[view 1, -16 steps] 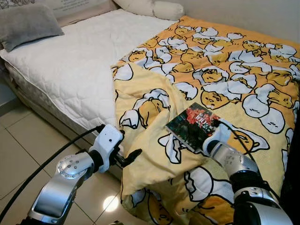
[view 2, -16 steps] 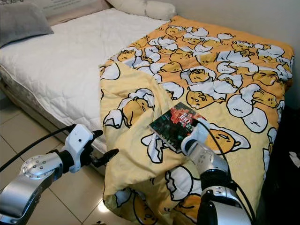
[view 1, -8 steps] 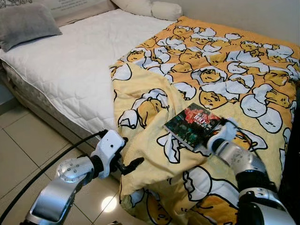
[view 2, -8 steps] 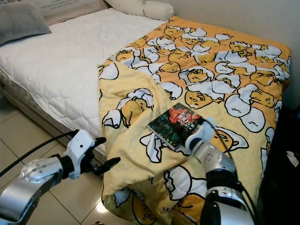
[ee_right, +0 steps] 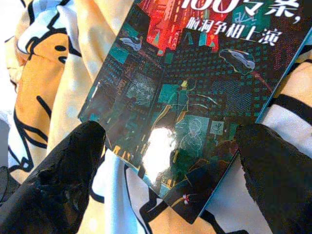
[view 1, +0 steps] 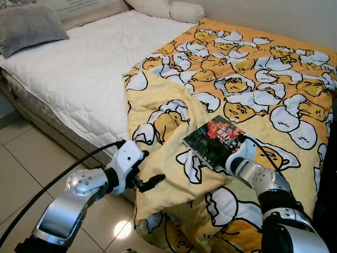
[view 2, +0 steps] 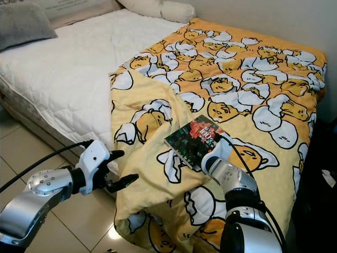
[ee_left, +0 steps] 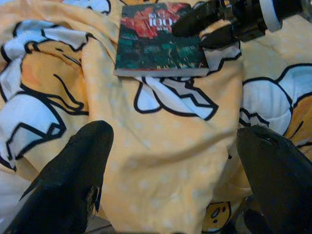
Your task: Clean up the room
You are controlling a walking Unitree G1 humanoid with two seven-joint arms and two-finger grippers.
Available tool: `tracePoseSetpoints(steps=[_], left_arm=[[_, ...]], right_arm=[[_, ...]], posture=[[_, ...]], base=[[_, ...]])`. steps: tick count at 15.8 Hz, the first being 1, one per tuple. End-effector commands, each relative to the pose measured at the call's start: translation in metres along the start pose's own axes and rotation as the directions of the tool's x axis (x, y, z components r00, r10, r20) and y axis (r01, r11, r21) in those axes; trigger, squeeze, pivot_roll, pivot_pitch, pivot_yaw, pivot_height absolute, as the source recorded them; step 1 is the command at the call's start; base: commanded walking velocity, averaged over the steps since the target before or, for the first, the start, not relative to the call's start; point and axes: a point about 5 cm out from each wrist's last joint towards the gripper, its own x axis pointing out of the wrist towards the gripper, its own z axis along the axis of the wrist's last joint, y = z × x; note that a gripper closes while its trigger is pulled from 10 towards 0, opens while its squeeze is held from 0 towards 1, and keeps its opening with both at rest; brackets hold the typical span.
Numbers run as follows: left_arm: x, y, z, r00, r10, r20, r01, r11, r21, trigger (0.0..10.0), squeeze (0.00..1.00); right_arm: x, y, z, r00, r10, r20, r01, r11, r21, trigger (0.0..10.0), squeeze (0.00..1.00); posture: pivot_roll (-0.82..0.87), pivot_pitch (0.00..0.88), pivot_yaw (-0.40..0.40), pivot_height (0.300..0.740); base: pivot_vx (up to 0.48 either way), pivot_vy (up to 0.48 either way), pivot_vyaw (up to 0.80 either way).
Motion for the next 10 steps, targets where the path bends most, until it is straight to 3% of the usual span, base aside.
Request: tracePoseSetpoints(steps=[1, 5, 10], left_arm=[[0.002, 0.0, 0.001, 1.0, -0.014, -0.006, 0.014, 1.0, 0.021, 10.0, 0.89], [0.005, 0.0, 0.002, 1.0, -0.025, -0.011, 0.025, 0.999, 0.037, 10.0, 0.89], [0.001, 0.002, 0.0, 0.999, -0.027, -0.024, 0.027, 0.999, 0.042, 10.0, 0.89]], right_arm=[[-0.001, -0.003, 0.004, 1.0, -0.02, 0.009, 0.02, 1.0, -0.003, 10.0, 0.0], [-0.003, -0.01, -0.003, 1.0, -0.021, -0.015, 0.021, 1.0, 0.01, 10.0, 0.0], [0.0, -0.008, -0.013, 0.999, -0.024, -0.047, 0.025, 0.999, 0.026, 10.0, 0.0]], posture=[[-0.08, 0.0, -0.005, 0.74], [-0.08, 0.0, -0.004, 0.74], [-0.07, 0.0, -0.01, 0.74]], base=[[0.0, 0.0, 0.0], [0.0, 0.0, 0.0], [0.0, 0.0, 0.0]])
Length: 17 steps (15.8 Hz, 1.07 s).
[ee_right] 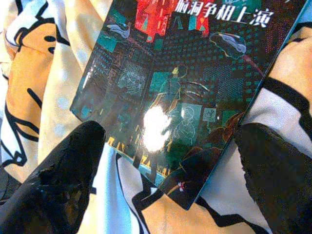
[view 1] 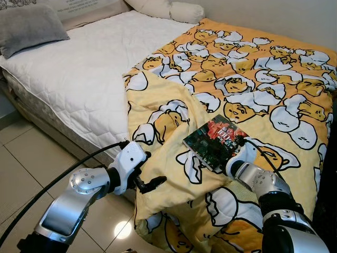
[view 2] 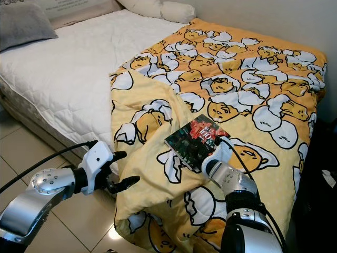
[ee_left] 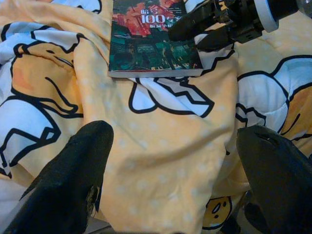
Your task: Clean up the room
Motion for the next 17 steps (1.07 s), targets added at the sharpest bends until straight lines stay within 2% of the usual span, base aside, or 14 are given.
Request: tracePoseSetpoints(steps=[1, 7, 10, 11, 15, 17], left_arm=[[-0.002, 0.0, -0.002, 1.0, -0.002, -0.015, 0.002, 1.0, 0.006, 10.0, 0.89], [0.0, 0.0, -0.003, 1.0, 0.0, -0.021, 0.0, 1.0, 0.008, 10.0, 0.89], [0.0, 0.001, -0.002, 1.0, 0.007, -0.018, -0.007, 1.0, 0.012, 10.0, 0.89], [0.0, 0.001, -0.002, 1.0, 0.009, -0.017, -0.009, 1.0, 0.012, 10.0, 0.89], [0.0, 0.001, -0.002, 1.0, 0.011, -0.014, -0.01, 1.0, 0.014, 10.0, 0.89], [-0.001, 0.002, -0.003, 1.0, 0.017, -0.02, -0.016, 1.0, 0.017, 10.0, 0.89]], right_arm=[[0.0, -0.004, -0.007, 1.0, -0.014, -0.026, 0.014, 1.0, 0.006, 10.0, 0.0], [0.004, -0.005, -0.023, 0.996, -0.015, -0.087, 0.014, 1.0, -0.01, 10.0, 0.0], [0.01, 0.014, -0.018, 0.997, 0.066, -0.029, -0.064, 0.996, 0.069, 10.0, 0.0], [0.011, 0.02, -0.013, 0.996, 0.088, -0.004, -0.087, 0.989, 0.124, 10.0, 0.0], [0.014, 0.035, 0.004, 0.986, 0.138, 0.089, -0.152, 0.971, 0.186, 10.0, 0.0], [0.013, 0.037, 0.011, 0.984, 0.137, 0.112, -0.156, 0.97, 0.188, 10.0, 0.0]], posture=[[-0.07, 0.0, -0.012, 0.74], [-0.06, 0.0, -0.024, 0.74], [-0.05, 0.0, -0.028, 0.74], [-0.05, 0.0, -0.027, 0.74], [-0.05, 0.0, -0.029, 0.74], [-0.05, 0.0, -0.03, 0.74]], base=[[0.0, 0.0, 0.0], [0.0, 0.0, 0.0], [0.0, 0.0, 0.0], [0.0, 0.0, 0.0], [0.0, 0.0, 0.0], [0.0, 0.0, 0.0]])
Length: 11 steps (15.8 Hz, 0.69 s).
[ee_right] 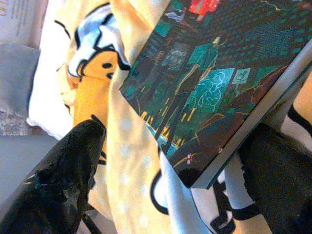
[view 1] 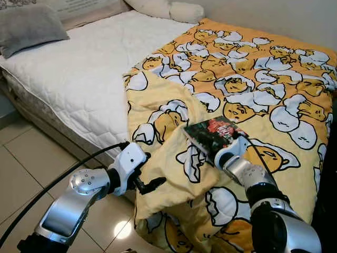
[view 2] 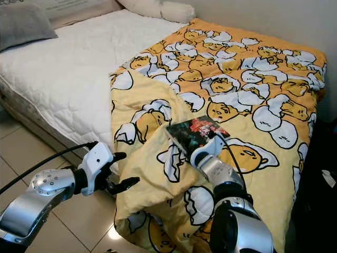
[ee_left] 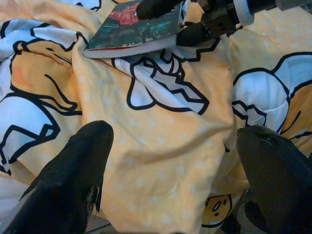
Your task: Clean up the room
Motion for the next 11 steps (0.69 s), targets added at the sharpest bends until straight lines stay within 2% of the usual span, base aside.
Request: tracePoseSetpoints(steps=[1, 5, 8, 11], left_arm=[[-0.001, 0.003, -0.001, 1.0, 0.013, -0.014, -0.013, 1.0, 0.015, 10.0, 0.89], [-0.003, 0.006, -0.001, 1.0, 0.021, -0.02, -0.02, 1.0, 0.022, 10.0, 0.89], [-0.002, 0.007, 0.0, 1.0, 0.02, -0.023, -0.019, 0.999, 0.03, 10.0, 0.89], [-0.001, 0.009, 0.001, 1.0, 0.025, -0.019, -0.024, 0.999, 0.034, 10.0, 0.89]], right_arm=[[0.0, 0.005, 0.012, 0.999, 0.006, 0.046, -0.006, 1.0, -0.002, 10.0, 0.0], [-0.001, 0.002, 0.027, 0.993, -0.024, 0.117, 0.02, 0.999, 0.029, 10.0, 0.0], [-0.002, 0.005, 0.036, 0.99, -0.017, 0.14, 0.019, 1.0, -0.012, 10.0, 0.0], [-0.004, 0.005, 0.04, 0.993, -0.018, 0.113, 0.03, 0.994, -0.102, 10.0, 0.0]], posture=[[-0.04, 0.0, -0.03, 0.74], [-0.04, 0.0, -0.017, 0.74], [-0.05, 0.0, -0.015, 0.74], [-0.05, 0.0, -0.021, 0.74]], base=[[0.0, 0.0, 0.0], [0.0, 0.0, 0.0], [0.0, 0.0, 0.0], [0.0, 0.0, 0.0]])
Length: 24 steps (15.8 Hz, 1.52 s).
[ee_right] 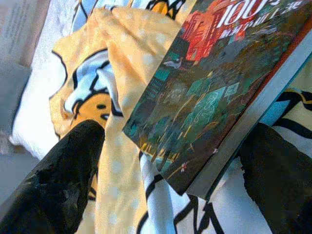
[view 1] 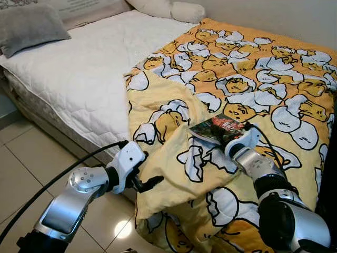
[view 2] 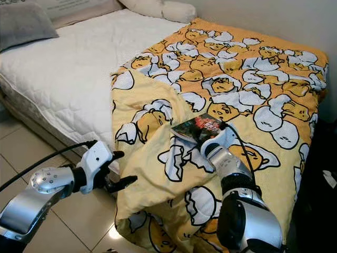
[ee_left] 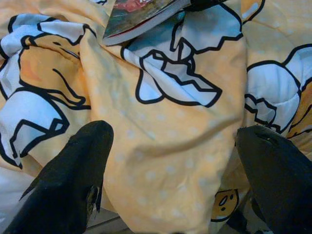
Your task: Clean up the room
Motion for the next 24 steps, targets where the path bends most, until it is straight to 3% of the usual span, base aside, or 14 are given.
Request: tracePoseSetpoints(steps=[1, 7, 12, 15, 17, 18, 20, 24], left_arm=[[-0.001, 0.003, 0.002, 1.0, 0.011, 0.003, -0.011, 1.0, 0.017, 10.0, 0.89], [-0.001, 0.001, 0.002, 1.0, 0.015, 0.002, -0.015, 1.0, 0.011, 10.0, 0.89], [-0.001, -0.002, 0.007, 1.0, -0.018, -0.005, 0.018, 1.0, 0.024, 10.0, 0.89], [-0.003, -0.003, 0.007, 0.999, -0.031, -0.009, 0.031, 0.999, 0.028, 10.0, 0.89], [-0.005, -0.003, 0.006, 0.999, -0.049, -0.021, 0.05, 0.998, 0.034, 10.0, 0.89], [-0.005, -0.002, 0.006, 0.999, -0.049, -0.022, 0.05, 0.998, 0.035, 10.0, 0.89], [-0.002, -0.003, 0.009, 0.999, -0.04, -0.008, 0.04, 0.999, 0.026, 10.0, 0.89], [0.001, -0.008, 0.007, 0.999, -0.032, -0.001, 0.032, 0.999, 0.01, 10.0, 0.89]], right_arm=[[-0.001, 0.005, 0.01, 1.0, 0.024, 0.018, -0.024, 0.999, -0.025, 10.0, 0.0], [0.003, 0.001, -0.009, 1.0, -0.011, 0.005, 0.011, 0.991, 0.13, 10.0, 0.0], [0.005, -0.007, -0.022, 0.995, -0.084, 0.043, 0.07, 0.962, 0.265, 10.0, 0.0], [0.005, -0.007, -0.022, 0.994, -0.09, 0.054, 0.072, 0.957, 0.282, 10.0, 0.0], [0.006, -0.004, -0.02, 0.993, -0.079, 0.085, 0.049, 0.951, 0.305, 10.0, 0.0], [0.007, 0.006, -0.011, 0.99, -0.018, 0.138, -0.033, 0.934, 0.356, 10.0, 0.0], [0.009, 0.017, -0.005, 0.986, 0.038, 0.16, -0.095, 0.926, 0.366, 10.0, 0.0], [0.012, 0.026, -0.003, 0.99, 0.018, 0.142, -0.071, 0.922, 0.381, 10.0, 0.0]], posture=[[-0.05, 0.0, -0.027, 0.74], [-0.02, 0.0, -0.029, 0.74], [0.03, 0.001, 0.022, 0.74], [0.04, 0.019, 0.038, 0.74], [0.03, 0.036, 0.052, 0.74], [0.03, 0.023, 0.039, 0.74], [0.03, 0.01, 0.02, 0.74], [0.03, 0.0, 0.003, 0.74]], base=[[0.0, 0.0, 0.0], [0.0, 0.0, 0.0], [0.0, 0.0, 0.0], [0.0, 0.0, 0.0], [0.0, 0.0, 0.0], [0.0, 0.0, 0.0], [0.0, 0.0, 0.0], [0.0, 0.0, 0.0]])
